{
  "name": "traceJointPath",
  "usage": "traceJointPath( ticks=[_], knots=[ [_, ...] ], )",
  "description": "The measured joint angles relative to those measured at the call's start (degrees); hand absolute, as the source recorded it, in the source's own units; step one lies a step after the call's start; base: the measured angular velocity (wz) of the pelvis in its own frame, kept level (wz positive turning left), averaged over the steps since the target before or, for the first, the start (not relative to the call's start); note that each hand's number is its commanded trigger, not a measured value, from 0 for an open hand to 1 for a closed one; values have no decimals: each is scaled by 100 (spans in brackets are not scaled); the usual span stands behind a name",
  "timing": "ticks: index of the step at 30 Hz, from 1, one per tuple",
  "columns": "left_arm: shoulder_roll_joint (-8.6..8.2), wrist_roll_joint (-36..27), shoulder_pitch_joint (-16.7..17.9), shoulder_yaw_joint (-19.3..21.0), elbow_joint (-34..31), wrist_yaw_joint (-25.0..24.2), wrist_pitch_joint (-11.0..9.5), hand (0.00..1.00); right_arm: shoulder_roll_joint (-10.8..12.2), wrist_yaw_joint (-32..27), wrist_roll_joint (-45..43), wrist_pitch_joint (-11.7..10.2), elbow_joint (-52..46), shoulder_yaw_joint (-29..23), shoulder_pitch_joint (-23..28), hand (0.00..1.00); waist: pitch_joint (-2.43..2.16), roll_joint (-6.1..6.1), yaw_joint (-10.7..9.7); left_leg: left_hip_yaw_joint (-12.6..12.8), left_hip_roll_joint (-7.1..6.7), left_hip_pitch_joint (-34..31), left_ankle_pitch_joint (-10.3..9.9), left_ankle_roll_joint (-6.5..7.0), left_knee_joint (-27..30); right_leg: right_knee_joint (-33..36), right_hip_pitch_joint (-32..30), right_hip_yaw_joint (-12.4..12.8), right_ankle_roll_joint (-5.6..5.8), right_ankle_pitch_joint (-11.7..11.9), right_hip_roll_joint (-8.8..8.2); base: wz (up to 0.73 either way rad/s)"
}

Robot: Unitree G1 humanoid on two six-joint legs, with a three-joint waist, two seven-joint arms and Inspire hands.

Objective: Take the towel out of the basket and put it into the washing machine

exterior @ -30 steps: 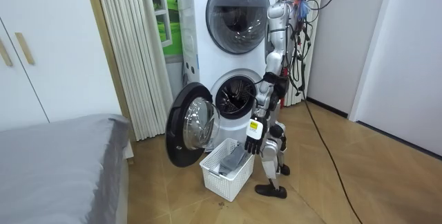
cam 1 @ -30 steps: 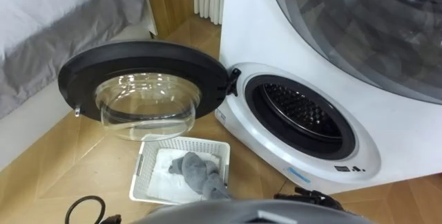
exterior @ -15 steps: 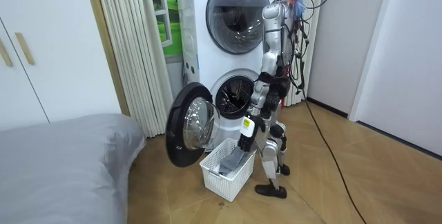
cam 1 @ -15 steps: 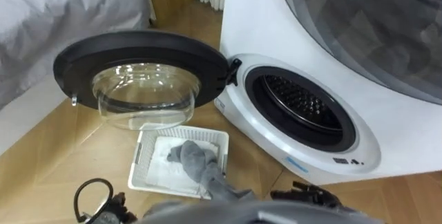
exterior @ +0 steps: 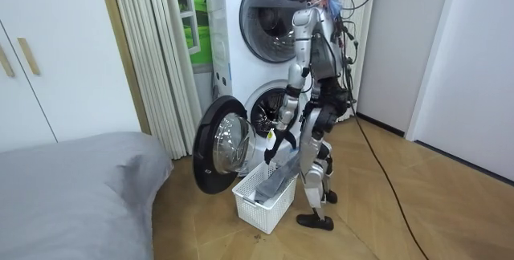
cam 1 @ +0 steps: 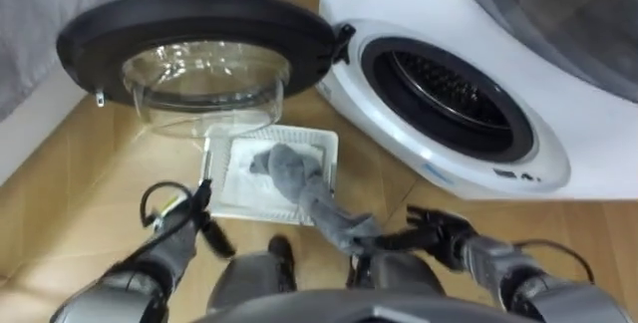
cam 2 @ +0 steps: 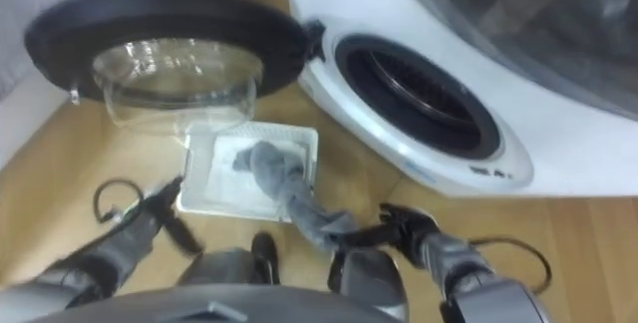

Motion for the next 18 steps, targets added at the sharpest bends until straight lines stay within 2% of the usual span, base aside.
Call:
traceJointPath(
  ticks=[1,3,4,5,8,10,14,16,18],
  knots=[
    [-65,0,-196,-86,67,-3,-53,0,18,-8,-26,2,-38,12,-97,0,23,0,-19,12,7,-237,-8,14,132,139,-251,29,-23,-13,-12,-4],
    [-78,0,-376,-263,58,-4,-164,0,34,-4,-69,-1,-184,45,-193,0,50,9,-67,23,39,-629,-29,44,387,370,-652,120,-68,-41,-14,-9],
    [-67,9,-485,-392,45,1,-202,0,40,-5,-70,-9,-250,86,-267,0,98,33,-119,29,66,-875,-48,64,566,525,-889,150,-106,-63,-15,-8],
    [-59,13,-541,-477,38,10,-211,0,39,-11,-70,-14,-266,125,-323,0,114,54,-152,32,83,-1006,-59,68,641,588,-1012,155,-126,-75,-15,-5],
    [-24,201,-801,-797,23,78,-220,0,42,-54,-45,-73,-387,214,-468,0,138,72,-291,26,128,-1649,-81,72,1045,1017,-1663,185,-231,-147,-42,5],
    [-11,294,-962,-1096,-23,189,-234,0,2,-119,-4,-125,-493,344,-561,0,148,71,-316,33,196,-2086,-146,71,1387,1377,-2121,222,-301,-239,-75,0],
    [21,349,-1202,-1465,-101,444,-336,0,-49,-228,43,-181,-664,558,-771,0,165,66,-380,8,240,-2732,-258,51,1938,2008,-2838,324,-382,-395,-116,-1],
    [109,372,-1315,-1719,-107,541,-383,0,-57,-283,212,-301,-887,682,-852,0,168,68,-482,-31,327,-3157,-336,26,2288,2305,-3237,319,-453,-441,-123,-2],
    [147,479,-1427,-1827,-115,545,-469,0,-56,-283,319,-402,-1019,762,-887,0,171,69,-497,-38,410,-3450,-360,17,2483,2450,-3510,304,-504,-455,-92,-6]
  ],
)
